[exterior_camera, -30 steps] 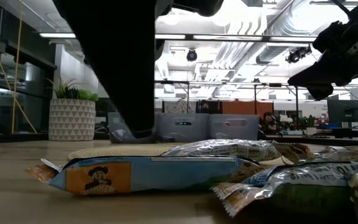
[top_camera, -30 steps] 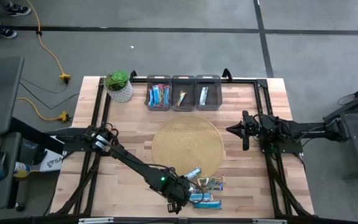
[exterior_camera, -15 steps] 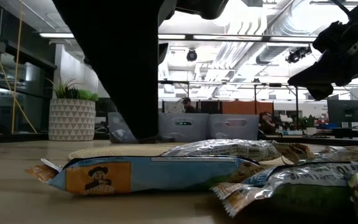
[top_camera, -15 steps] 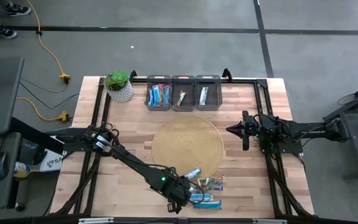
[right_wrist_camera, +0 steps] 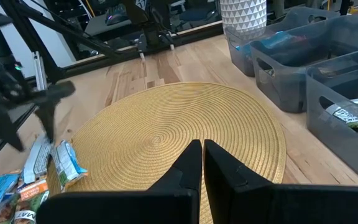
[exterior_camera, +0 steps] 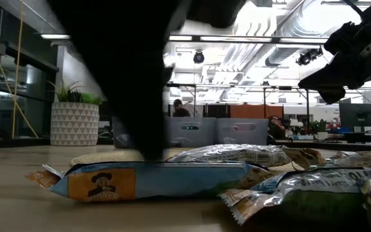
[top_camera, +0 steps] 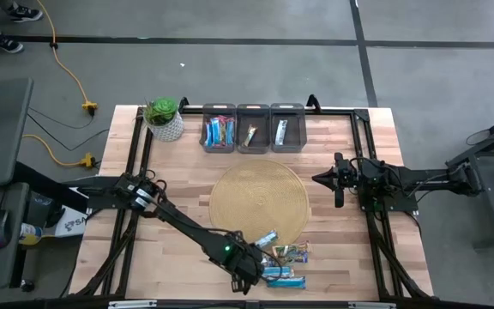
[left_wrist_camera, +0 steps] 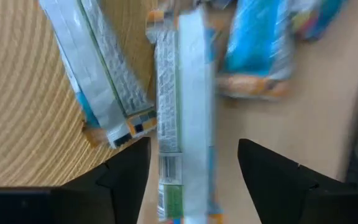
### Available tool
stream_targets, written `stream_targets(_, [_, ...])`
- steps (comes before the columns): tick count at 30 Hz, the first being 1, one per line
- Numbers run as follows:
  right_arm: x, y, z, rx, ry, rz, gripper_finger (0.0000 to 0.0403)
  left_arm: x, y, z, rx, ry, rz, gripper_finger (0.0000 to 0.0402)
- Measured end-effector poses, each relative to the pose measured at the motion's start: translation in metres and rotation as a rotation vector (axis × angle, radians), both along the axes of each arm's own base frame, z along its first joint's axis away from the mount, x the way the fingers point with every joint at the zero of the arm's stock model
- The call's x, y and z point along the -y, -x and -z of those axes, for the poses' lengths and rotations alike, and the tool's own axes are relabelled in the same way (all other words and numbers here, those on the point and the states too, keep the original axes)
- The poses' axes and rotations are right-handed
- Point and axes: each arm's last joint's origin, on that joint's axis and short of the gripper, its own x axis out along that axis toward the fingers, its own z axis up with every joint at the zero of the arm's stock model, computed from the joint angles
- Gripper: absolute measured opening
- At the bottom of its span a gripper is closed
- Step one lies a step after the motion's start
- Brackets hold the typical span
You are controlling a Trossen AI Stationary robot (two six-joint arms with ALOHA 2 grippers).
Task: Pick and place Granola Bars by type
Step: Put the orange granola bar into the center black bin
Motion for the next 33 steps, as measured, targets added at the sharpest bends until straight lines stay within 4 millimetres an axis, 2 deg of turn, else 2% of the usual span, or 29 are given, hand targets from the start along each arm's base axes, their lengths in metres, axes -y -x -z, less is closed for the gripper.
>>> stream_targets(3, [0.000, 0.000, 0.000, -0.001, 0.000, 0.000, 0.0000, 0.002, -0.002, 0.014, -0.025, 0.007, -0.003, 0.0239])
stream_targets(7, [0.000, 0.000, 0.001, -0.007, 0.000, 0.000, 0.0000, 0.003, -0.002, 0.019, -0.049, 0.013, -0.004, 0.0239])
stream_targets(18, [0.000, -0.001, 0.001, -0.013, 0.000, 0.000, 0.0000, 0.002, -0.003, 0.021, -0.039, -0.019, -0.033, 0.0233])
stream_targets(33, [0.000, -0.001, 0.001, -0.012, 0.000, 0.000, 0.0000, 0.000, -0.002, 0.023, -0.068, -0.007, -0.037, 0.0109])
